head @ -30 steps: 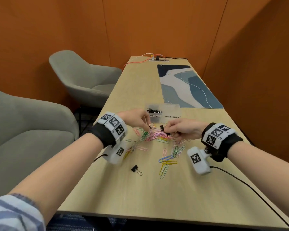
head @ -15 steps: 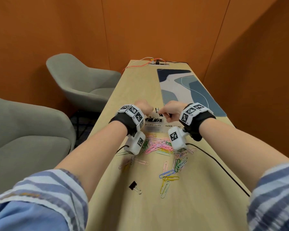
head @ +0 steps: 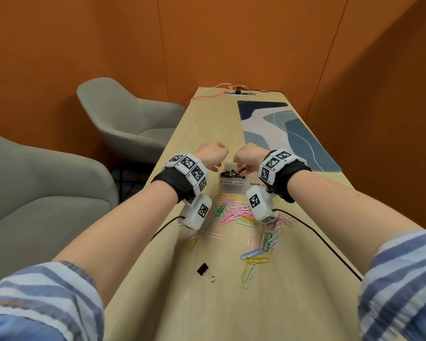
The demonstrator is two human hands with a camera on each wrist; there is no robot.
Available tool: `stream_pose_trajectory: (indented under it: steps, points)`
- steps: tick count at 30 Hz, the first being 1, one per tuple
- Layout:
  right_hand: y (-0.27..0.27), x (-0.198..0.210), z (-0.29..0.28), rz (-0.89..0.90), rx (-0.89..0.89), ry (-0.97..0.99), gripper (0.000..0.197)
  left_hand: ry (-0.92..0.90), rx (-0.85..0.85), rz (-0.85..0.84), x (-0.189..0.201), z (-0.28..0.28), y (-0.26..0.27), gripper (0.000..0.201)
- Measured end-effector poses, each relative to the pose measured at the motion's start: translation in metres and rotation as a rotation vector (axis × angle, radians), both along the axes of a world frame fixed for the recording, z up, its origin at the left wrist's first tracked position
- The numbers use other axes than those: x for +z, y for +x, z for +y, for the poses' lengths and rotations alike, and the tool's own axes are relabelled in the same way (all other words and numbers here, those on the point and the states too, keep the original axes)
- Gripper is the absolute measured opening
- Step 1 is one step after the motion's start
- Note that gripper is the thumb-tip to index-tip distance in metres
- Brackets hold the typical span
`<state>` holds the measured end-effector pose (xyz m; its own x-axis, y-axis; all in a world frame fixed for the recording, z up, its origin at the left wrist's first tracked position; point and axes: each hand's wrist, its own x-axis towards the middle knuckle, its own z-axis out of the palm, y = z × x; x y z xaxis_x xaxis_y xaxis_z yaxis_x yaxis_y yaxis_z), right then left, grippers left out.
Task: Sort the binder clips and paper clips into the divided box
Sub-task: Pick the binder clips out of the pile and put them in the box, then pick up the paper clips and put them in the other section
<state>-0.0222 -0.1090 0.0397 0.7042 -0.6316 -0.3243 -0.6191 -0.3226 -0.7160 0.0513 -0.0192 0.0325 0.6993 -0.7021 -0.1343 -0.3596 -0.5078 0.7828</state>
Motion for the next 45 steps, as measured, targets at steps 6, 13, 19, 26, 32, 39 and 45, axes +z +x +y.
stream_pose_trajectory:
  steps: [6,13,19,26,32,39,45]
  points:
    - [-0.032,0.004,0.013,-0.094,0.144,-0.23,0.037,0.326,-0.489,-0.063,0.009,0.064,-0.04,0.008]
    - [-0.084,-0.011,0.026,-0.117,0.266,-0.269,0.033,0.716,-0.668,-0.178,-0.035,0.112,-0.091,0.038]
    - [-0.122,-0.021,0.023,-0.134,0.261,-0.212,0.03,0.69,-0.683,-0.201,-0.043,0.108,-0.096,0.02]
    - [-0.154,-0.024,0.015,-0.117,0.243,-0.269,0.028,0.715,-0.736,-0.338,-0.03,0.085,-0.089,0.019]
    - [-0.169,-0.041,0.0,0.084,0.264,-0.418,0.031,0.26,-0.303,-0.317,0.006,0.033,-0.045,0.011]
    - [-0.164,-0.047,0.0,0.266,0.342,-0.384,0.063,0.267,-0.099,-0.431,-0.007,-0.01,-0.024,0.023]
    - [-0.151,-0.052,-0.001,0.371,0.443,-0.449,0.074,0.164,-0.201,-0.553,-0.019,0.003,-0.046,0.018]
